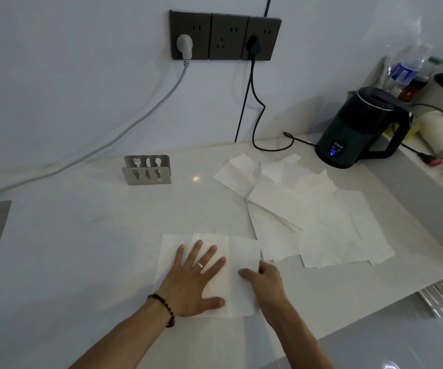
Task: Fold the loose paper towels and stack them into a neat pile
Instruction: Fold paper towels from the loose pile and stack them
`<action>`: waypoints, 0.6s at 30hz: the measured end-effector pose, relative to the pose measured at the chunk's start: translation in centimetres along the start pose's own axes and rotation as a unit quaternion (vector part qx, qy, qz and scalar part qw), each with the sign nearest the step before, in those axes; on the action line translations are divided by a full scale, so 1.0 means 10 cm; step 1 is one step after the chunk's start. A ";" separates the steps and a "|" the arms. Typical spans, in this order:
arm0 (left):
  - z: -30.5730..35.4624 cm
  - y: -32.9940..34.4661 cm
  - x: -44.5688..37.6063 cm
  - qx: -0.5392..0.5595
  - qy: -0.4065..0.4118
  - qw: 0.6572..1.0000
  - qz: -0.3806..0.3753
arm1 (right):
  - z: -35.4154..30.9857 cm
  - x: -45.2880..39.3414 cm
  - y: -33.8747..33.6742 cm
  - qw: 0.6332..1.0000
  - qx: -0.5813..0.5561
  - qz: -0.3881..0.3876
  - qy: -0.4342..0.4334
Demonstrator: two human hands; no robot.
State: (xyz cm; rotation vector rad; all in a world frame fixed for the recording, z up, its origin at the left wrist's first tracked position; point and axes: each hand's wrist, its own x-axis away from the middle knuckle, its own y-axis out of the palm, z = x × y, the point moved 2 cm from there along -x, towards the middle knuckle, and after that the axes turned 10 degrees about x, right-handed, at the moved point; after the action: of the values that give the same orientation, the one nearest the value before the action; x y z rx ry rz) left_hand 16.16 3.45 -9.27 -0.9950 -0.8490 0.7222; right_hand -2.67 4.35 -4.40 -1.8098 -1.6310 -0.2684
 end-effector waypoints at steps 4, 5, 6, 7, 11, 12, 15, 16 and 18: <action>0.03 -0.27 -0.01 0.075 -0.015 0.995 0.058 | -0.13 0.02 0.11 0.989 0.073 -0.084 -0.100; 0.05 -0.38 0.00 0.143 -0.042 0.981 0.124 | -0.16 0.04 0.13 0.983 0.088 -0.109 -0.117; 0.05 -0.49 0.01 0.229 -0.083 0.952 0.187 | -0.17 0.06 0.16 0.978 0.096 -0.130 -0.129; 0.04 -0.56 0.01 0.316 -0.123 0.915 0.217 | -0.18 0.06 0.17 0.976 0.097 -0.141 -0.135; -0.02 -0.51 -0.03 0.438 -0.227 0.858 0.144 | -0.11 -0.02 0.15 0.970 0.176 -0.069 -0.152; -0.04 -0.49 -0.02 0.413 -0.239 0.868 0.139 | -0.07 -0.04 0.13 0.958 0.228 -0.046 -0.170; -0.09 -0.42 0.02 0.343 -0.283 0.886 0.131 | -0.03 -0.09 0.13 0.912 0.341 -0.030 -0.226; -0.09 -0.42 0.04 0.326 -0.295 0.889 0.125 | -0.02 -0.11 0.15 0.899 0.367 -0.039 -0.235; -0.08 -0.42 0.07 0.292 -0.305 0.898 0.124 | -0.01 -0.14 0.19 0.874 0.417 -0.051 -0.244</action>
State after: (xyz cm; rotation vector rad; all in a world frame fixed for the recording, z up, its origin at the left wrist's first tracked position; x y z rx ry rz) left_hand 17.72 2.12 -5.50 -0.3186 -0.9572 1.4562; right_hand -1.11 3.14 -5.76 -1.1480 -1.7691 0.8080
